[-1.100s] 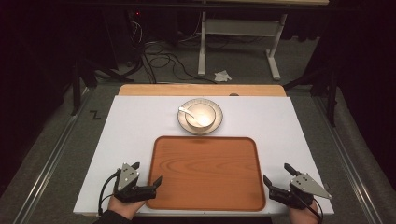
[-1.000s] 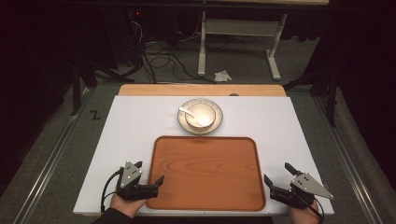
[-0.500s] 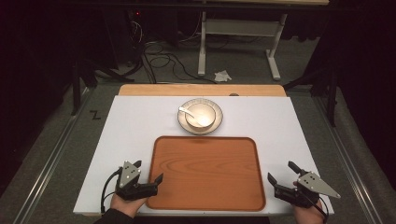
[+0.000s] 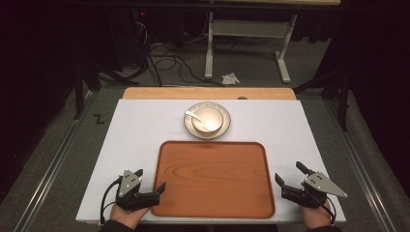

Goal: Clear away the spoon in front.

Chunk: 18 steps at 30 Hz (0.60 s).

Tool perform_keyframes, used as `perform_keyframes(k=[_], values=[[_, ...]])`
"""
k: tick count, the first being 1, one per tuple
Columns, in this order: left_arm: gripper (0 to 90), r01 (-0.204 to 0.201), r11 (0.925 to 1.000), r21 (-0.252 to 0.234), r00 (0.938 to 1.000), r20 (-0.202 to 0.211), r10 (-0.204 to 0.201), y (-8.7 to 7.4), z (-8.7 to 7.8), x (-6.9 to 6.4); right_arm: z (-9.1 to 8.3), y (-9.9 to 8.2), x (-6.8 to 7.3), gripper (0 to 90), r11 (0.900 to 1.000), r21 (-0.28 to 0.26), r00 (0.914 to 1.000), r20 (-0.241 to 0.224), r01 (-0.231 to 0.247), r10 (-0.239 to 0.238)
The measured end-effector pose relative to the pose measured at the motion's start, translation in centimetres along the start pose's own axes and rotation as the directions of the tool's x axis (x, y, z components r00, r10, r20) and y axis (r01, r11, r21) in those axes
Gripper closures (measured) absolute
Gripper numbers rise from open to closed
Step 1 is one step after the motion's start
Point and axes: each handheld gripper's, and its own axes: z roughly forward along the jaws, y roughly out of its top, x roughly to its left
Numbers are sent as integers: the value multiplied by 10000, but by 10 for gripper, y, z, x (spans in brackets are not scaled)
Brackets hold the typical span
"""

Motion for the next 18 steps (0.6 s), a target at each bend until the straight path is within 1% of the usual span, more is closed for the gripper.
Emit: perform_keyframes(k=[2,4,5,6,7,9,10,12,15,18], values=[[69,161,9998,73,9998,-95,-161,0,-2,2,1,1,0,145,10000,53,10000,-60,73,-72],[66,162,9998,129,9998,-127,-161,0,-2,2,0,1,0,147,10000,29,10000,-71,48,-47],[52,37,9997,258,9997,-237,-31,1,-2,0,0,3,-1,152,10000,-10,10000,-19,50,-50],[41,25,9995,305,9997,-225,-18,2,-2,0,1,3,-1,152,10000,-31,10000,-51,32,-32],[37,139,9994,327,9998,-159,-134,4,-2,-1,2,3,0,152,10000,3,10000,-50,42,-42],[30,151,9993,343,9998,-113,-147,6,-1,-2,3,2,0,152,10000,38,10000,-82,14,-14],[26,135,9992,371,9999,-79,-133,8,0,-3,4,2,1,152,10000,55,10000,-94,-2,2],[16,-48,9991,432,9998,-173,56,14,2,-5,4,2,1,152,10000,53,9999,-118,30,-29],[4,71,9992,396,10000,-39,-70,21,6,-7,3,0,0,151,9999,79,9999,-93,119,-118],[4,156,9996,239,9999,-54,-154,28,11,-10,1,-2,-2,148,9999,132,10000,-71,-33,34]])
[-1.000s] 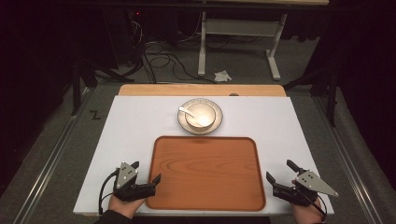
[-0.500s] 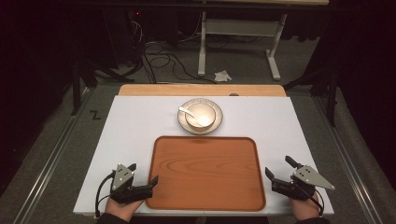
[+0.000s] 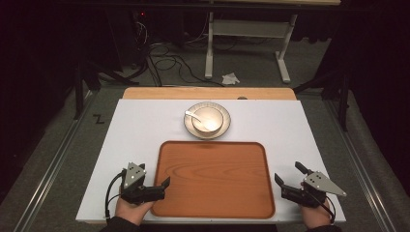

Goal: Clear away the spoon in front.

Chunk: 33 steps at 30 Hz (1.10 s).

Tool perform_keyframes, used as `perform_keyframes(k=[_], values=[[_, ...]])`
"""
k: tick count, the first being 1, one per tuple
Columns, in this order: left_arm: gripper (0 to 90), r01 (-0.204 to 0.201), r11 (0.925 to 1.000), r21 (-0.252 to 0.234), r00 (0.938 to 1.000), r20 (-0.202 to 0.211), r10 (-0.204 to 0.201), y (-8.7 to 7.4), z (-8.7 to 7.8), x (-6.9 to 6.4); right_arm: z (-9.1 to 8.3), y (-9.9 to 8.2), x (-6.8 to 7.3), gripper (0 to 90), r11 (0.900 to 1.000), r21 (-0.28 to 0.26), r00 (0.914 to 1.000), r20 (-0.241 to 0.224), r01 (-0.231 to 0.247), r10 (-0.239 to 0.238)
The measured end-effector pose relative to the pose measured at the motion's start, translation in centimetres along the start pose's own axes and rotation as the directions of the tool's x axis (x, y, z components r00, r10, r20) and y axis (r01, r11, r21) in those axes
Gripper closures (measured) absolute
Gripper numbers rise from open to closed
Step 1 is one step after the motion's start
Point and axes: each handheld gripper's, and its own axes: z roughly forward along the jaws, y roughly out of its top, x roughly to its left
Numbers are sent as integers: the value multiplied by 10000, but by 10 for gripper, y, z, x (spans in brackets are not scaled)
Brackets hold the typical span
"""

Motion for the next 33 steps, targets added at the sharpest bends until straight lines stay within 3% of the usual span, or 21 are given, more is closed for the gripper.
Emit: perform_keyframes(k=[2,8,12,16,23,26,28,30,33], values=[[4,-10,10000,41,10000,81,10,6,7,-1,-1,-1,-2,149,9998,26,9998,32,-197,197],[3,-311,9994,-118,9993,227,313,31,22,-10,-12,0,-1,150,10000,-82,10000,19,-25,25],[8,-122,9999,-102,9989,462,127,43,30,-14,-13,-1,1,151,9999,-42,9999,41,-156,156],[72,-93,9998,-154,9974,713,103,57,38,-15,-14,-2,-1,151,10000,6,10000,68,-69,69],[116,133,9998,-131,9983,576,-126,86,56,-12,-13,-1,0,151,9999,-49,9999,-8,-119,119],[260,-28,9997,-244,9995,321,36,98,64,-8,-13,-1,1,150,10000,-67,10000,-72,0,0],[420,63,9989,-466,9999,135,-57,108,71,-2,-12,0,2,149,9999,-155,9999,-87,62,-64],[502,336,9985,-443,9994,91,-332,119,80,5,-11,0,2,149,9999,-122,10000,-88,-14,13],[578,267,9990,-371,9995,-181,-274,135,96,12,-10,-2,1,150,9999,-20,9999,-105,-113,112]])
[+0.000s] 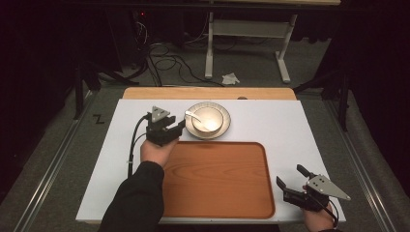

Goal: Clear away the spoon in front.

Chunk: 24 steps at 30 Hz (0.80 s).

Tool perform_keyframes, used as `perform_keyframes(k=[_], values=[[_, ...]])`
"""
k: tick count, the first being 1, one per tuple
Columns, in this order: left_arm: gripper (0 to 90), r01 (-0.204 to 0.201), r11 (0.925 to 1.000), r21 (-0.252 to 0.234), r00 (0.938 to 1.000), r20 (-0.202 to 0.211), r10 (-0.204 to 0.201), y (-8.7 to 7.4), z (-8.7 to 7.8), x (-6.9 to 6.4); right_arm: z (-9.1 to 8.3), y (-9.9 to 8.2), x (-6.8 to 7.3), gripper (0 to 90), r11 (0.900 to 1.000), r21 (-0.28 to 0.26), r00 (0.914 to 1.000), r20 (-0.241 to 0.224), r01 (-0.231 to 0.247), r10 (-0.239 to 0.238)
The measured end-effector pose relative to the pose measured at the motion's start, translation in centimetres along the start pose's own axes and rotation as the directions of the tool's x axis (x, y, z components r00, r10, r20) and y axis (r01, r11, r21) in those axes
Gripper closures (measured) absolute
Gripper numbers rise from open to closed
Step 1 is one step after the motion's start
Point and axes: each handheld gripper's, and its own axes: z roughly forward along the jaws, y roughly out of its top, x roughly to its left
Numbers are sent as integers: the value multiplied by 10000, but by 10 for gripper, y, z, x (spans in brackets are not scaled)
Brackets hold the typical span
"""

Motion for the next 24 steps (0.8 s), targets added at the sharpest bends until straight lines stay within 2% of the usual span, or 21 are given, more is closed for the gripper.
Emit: perform_keyframes(k=[4,6,7,8,11,16,19,21,24], values=[[694,236,9996,164,9994,-256,-232,11,25,5,-1,0,0,150,10000,-36,10000,-3,-1,1],[861,133,9996,234,9974,-708,-116,13,37,4,-2,0,0,150,10000,-48,10000,-47,50,-50],[900,255,9993,286,9972,-711,-234,14,43,4,-3,0,0,150,10000,-68,10000,-48,53,-54],[900,402,9986,334,9964,-758,-376,15,49,4,-3,-1,1,150,10000,-67,10000,-61,-39,39],[900,505,9976,465,9945,-944,-460,18,65,4,-3,-2,1,150,10000,-15,9999,-116,-41,40],[900,443,9960,778,9924,-1179,-349,21,89,4,-3,-3,3,150,10000,-4,9996,-272,-1,1],[900,466,9948,904,9927,-1151,-360,20,97,3,-2,-4,1,150,10000,-23,9994,-330,-57,57],[900,337,9941,1030,9908,-1337,-197,20,102,2,-2,-4,1,151,9999,-4,9994,-322,-125,125],[900,400,9906,1305,9892,-1454,-208,18,108,5,-4,-5,0,151,9998,-3,9991,-353,-217,216]])
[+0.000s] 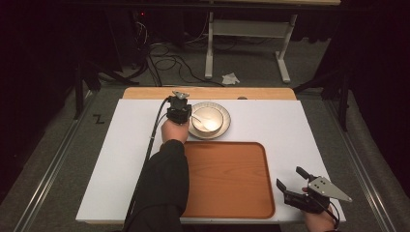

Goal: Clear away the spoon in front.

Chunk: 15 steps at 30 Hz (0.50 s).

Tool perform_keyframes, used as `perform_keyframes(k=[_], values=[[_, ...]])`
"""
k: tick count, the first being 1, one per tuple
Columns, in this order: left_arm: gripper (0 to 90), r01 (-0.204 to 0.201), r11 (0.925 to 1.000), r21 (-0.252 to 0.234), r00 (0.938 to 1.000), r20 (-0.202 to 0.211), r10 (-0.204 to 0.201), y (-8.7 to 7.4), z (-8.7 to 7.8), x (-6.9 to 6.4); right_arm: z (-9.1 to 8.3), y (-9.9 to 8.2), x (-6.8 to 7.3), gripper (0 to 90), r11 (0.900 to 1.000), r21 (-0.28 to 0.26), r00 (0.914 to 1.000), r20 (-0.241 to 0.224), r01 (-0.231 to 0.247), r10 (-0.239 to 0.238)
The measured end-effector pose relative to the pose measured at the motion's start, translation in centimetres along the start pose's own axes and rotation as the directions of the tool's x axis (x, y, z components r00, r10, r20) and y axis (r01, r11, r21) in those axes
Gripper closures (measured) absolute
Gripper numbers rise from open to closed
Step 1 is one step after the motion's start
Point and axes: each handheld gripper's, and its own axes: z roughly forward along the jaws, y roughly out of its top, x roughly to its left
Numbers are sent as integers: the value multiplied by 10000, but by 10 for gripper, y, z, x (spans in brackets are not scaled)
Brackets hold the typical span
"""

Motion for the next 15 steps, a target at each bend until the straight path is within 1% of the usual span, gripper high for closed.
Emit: perform_keyframes(k=[1,2,4,5,10,12,13,14,15], values=[[900,-28,9998,199,10000,-45,29,-2,2,1,-1,0,0,151,10000,-11,10000,-13,-93,93],[900,-135,9992,374,9998,-113,139,-4,3,1,-1,0,-1,153,9999,-44,9999,-9,-125,125],[900,-355,9977,575,9993,-122,363,-7,2,1,0,0,0,153,10000,-38,10000,-3,-60,60],[900,-378,9977,568,9992,-92,384,-9,-1,1,0,0,0,153,10000,2,10000,-10,-18,18],[900,-236,9984,508,9994,268,223,-23,-18,-1,0,1,1,153,10000,-10,10000,-22,-19,19],[900,-178,9987,485,9994,308,163,-27,-23,-2,0,1,1,153,10000,-44,10000,-49,-25,25],[900,-66,9990,446,9994,351,50,-29,-26,-1,0,1,2,153,9999,-43,9999,-54,-97,97],[900,54,9991,419,9989,470,-74,-30,-30,-1,0,2,2,153,10000,-75,10000,-34,-9,9],[900,43,9993,382,9987,505,-62,-31,-32,-1,0,2,3,153,9999,-102,10000,-59,42,-43]])
